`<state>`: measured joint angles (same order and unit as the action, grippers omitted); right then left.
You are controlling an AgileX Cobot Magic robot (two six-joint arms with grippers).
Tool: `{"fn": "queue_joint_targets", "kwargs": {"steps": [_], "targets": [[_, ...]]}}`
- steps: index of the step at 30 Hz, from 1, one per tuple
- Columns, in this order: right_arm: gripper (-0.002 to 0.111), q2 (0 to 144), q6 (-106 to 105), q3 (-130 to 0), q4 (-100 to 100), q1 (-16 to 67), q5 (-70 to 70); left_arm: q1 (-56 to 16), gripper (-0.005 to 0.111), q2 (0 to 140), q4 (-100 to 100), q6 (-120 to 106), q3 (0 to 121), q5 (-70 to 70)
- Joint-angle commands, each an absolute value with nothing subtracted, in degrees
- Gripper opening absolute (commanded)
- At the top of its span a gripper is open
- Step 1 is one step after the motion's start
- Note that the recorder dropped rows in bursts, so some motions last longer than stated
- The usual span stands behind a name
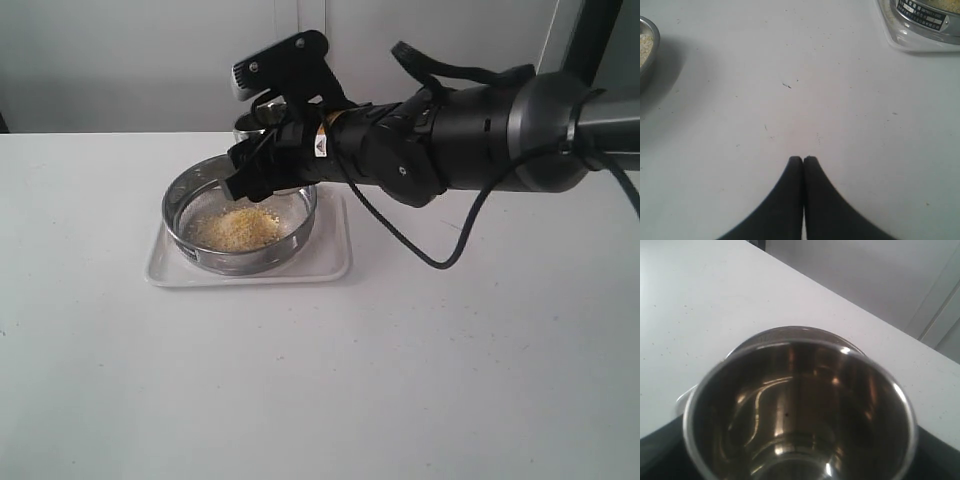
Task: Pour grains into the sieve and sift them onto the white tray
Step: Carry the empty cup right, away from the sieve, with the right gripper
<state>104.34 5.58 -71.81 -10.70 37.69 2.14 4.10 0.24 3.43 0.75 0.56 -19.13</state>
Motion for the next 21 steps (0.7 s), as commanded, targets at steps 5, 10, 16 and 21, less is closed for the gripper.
{"fn": "queue_joint_targets", "kwargs": {"steps": [5,10,16,21], "targets": [[0.0,103.3,4.9,-71.6,-10.5,37.2,4.0,4.2,0.0,0.0,3.8,1.2,0.0,-19.3],[0.0,103.3,8.3,-71.6,-10.5,37.1,3.1,4.2,0.0,0.0,3.8,1.2,0.0,-19.3],[0.0,101.6,10.8,-70.7,-10.5,35.6,3.3,4.2,0.0,0.0,3.8,1.2,0.0,-19.3],[0.0,98.6,13.2,-66.9,-10.5,32.9,5.8,4.2,0.0,0.0,3.8,1.2,0.0,-19.3]]}}
